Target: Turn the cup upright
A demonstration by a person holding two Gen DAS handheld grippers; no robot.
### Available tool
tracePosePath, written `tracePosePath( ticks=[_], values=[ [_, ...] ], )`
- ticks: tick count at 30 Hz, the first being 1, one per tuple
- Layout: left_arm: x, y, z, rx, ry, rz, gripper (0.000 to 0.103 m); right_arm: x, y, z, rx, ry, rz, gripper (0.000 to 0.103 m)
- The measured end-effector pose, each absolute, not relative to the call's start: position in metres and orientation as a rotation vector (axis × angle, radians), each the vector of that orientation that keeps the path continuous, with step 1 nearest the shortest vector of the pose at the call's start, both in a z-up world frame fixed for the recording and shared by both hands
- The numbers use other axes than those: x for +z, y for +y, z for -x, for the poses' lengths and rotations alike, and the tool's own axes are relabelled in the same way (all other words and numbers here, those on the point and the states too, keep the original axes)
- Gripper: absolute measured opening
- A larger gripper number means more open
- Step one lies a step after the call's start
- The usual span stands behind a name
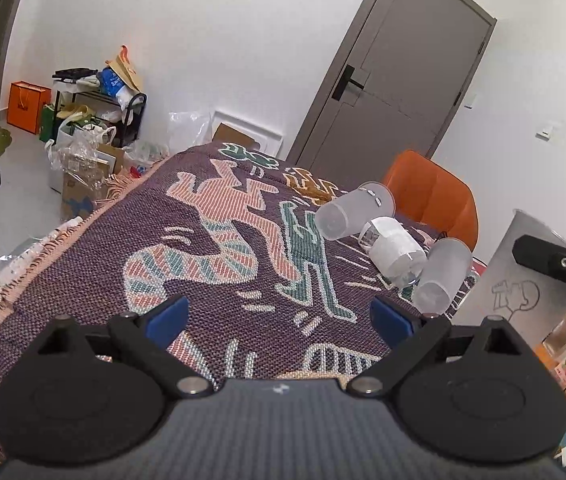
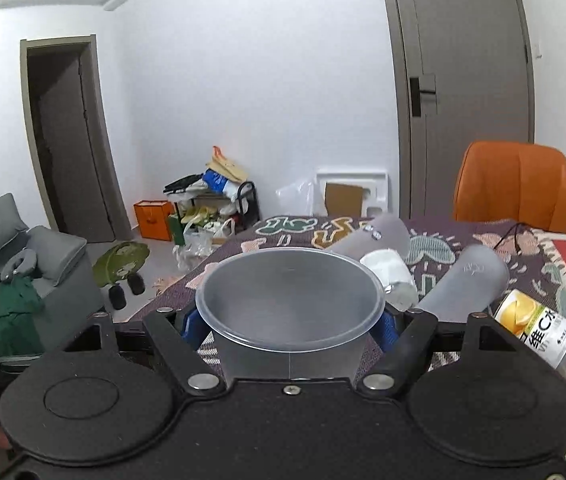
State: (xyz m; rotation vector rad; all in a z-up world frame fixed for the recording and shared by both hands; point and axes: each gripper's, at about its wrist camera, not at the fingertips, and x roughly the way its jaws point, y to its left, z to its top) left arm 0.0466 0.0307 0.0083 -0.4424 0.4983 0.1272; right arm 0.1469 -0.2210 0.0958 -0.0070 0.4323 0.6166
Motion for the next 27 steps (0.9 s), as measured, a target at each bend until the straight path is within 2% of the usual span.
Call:
tracePosePath(
  ticks=[9, 12, 16, 19, 21, 23, 27],
  values=[
    [0.010, 0.029, -0.045, 0.129, 0.492, 0.433, 0.097, 0.089, -0.218, -0.144, 0.587, 0.367, 0.026, 0.075],
    [0.010, 0.029, -0.044, 0.128, 0.490, 0.427, 0.097, 0.082, -0.217, -0.145, 0.610, 0.403, 0.018, 0.077],
    [0.010, 0.031, -0.044, 0.136, 0.496, 0.433, 0.097, 0.082, -0.223, -0.142, 0.606, 0.412, -0.011, 0.085],
    [0.013, 0.028, -0.042, 0.133, 0.486, 0.424, 0.097, 0.082, -0.229, -0.139, 0.614, 0.430, -0.053, 0.096],
    [0.016, 0.026, -0.040, 0.128, 0.476, 0.413, 0.097, 0.081, -0.231, -0.136, 0.617, 0.440, -0.052, 0.097],
    [0.018, 0.024, -0.037, 0.118, 0.467, 0.406, 0.097, 0.080, -0.233, -0.132, 0.617, 0.446, -0.052, 0.103],
    [0.023, 0.017, -0.033, 0.098, 0.466, 0.370, 0.097, 0.076, -0.239, -0.123, 0.620, 0.468, -0.071, 0.103]
  ],
)
